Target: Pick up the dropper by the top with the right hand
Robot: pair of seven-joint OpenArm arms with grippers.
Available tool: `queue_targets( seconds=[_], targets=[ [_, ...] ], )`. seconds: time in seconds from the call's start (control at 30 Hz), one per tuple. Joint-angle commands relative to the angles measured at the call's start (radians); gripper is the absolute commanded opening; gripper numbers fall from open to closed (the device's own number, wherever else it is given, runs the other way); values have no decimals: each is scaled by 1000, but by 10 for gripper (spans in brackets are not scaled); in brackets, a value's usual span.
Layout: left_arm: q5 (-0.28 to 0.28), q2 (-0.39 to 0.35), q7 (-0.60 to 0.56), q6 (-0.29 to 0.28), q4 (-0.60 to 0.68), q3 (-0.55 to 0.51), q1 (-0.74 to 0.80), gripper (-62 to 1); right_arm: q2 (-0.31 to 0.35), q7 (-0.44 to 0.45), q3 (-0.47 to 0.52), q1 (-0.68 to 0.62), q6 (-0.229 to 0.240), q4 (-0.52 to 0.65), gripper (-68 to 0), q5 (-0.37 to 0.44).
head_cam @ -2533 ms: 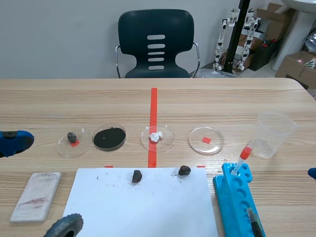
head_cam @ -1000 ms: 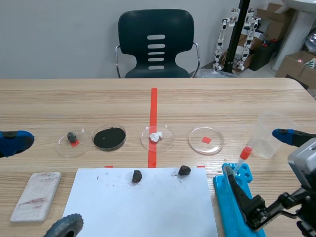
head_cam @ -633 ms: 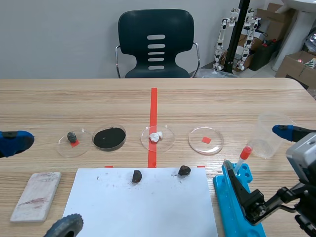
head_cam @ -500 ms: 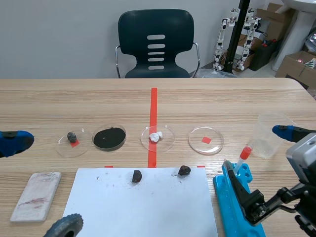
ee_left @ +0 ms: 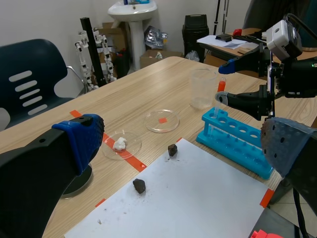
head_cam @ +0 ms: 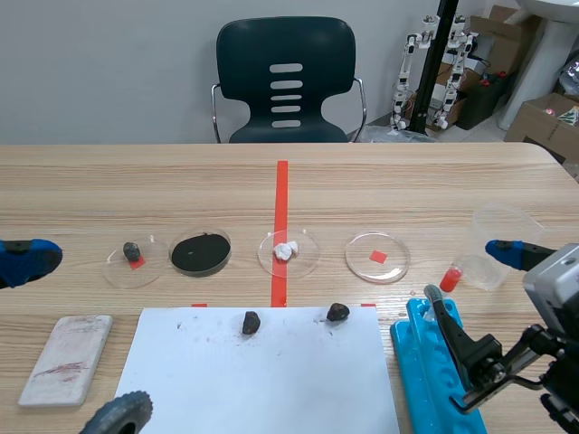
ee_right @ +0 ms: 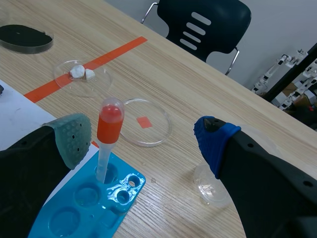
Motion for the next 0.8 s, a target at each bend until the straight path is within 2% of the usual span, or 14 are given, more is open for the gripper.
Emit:
queue_targets(
  seconds=[0.0,0.13,0.6,0.77],
  targets=[
    [-10,8,-13,2,4,-2,6,14,0,13,-3,9,-3,10,-237,12],
    [-10,8,-13,2,4,-2,6,14,0,24,-3,9,-3,10,-242,12],
    [-10,8,-13,2,4,-2,6,14,0,24,-3,9,-3,10,-408,12],
    [-10,8,-13,2,4,-2,6,14,0,24,-3,9,-3,10,-412,12]
  ],
)
